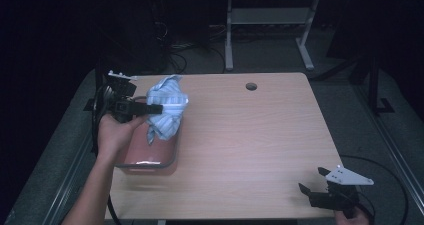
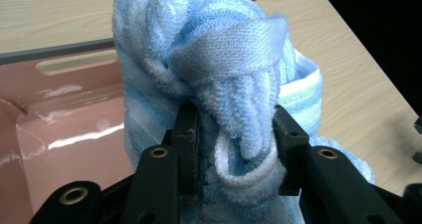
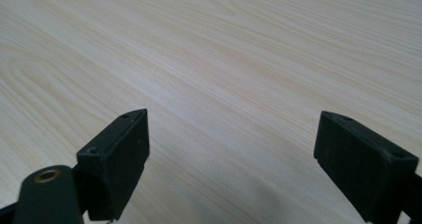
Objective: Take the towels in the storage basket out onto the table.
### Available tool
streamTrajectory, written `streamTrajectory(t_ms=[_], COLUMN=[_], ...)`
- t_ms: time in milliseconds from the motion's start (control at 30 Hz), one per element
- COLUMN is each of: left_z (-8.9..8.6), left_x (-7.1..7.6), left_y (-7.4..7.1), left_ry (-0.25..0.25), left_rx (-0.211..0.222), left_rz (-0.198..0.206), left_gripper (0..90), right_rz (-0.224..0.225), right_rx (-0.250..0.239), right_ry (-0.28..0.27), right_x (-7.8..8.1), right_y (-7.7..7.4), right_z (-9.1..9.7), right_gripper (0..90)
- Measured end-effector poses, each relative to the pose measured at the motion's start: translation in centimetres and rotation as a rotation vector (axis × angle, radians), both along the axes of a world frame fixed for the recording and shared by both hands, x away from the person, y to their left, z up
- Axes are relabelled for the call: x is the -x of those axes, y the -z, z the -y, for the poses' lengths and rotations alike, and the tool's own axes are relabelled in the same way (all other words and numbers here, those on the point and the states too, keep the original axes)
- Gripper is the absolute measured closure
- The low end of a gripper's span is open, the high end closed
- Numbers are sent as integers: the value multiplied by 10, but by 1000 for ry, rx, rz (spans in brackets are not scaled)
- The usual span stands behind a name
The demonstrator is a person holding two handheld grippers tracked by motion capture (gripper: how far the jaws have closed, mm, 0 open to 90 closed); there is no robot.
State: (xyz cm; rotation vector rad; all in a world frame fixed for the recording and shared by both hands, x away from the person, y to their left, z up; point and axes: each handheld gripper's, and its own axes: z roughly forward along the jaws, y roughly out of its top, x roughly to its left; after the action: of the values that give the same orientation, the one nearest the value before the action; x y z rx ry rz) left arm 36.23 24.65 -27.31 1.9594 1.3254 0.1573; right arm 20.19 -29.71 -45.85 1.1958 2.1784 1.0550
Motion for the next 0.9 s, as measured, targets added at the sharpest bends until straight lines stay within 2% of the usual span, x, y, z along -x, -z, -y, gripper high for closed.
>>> streamTrajectory(t_ms=[133, 333, 900], left_z=[5, 15, 48], left_x=[-6, -13, -25], left_y=[-8, -14, -19], left_ry=[5, 26, 83], left_rx=[-17, -4, -4], left_rz=[-6, -6, -6], left_gripper=[628, 628, 628], right_rz=[-1, 2, -3], right_rx=[4, 3, 3], right_ry=[-2, 0, 5], right_x=[-1, 0, -1], right_y=[1, 0, 1], right_z=[0, 0, 1], right_gripper=[137, 137, 137])
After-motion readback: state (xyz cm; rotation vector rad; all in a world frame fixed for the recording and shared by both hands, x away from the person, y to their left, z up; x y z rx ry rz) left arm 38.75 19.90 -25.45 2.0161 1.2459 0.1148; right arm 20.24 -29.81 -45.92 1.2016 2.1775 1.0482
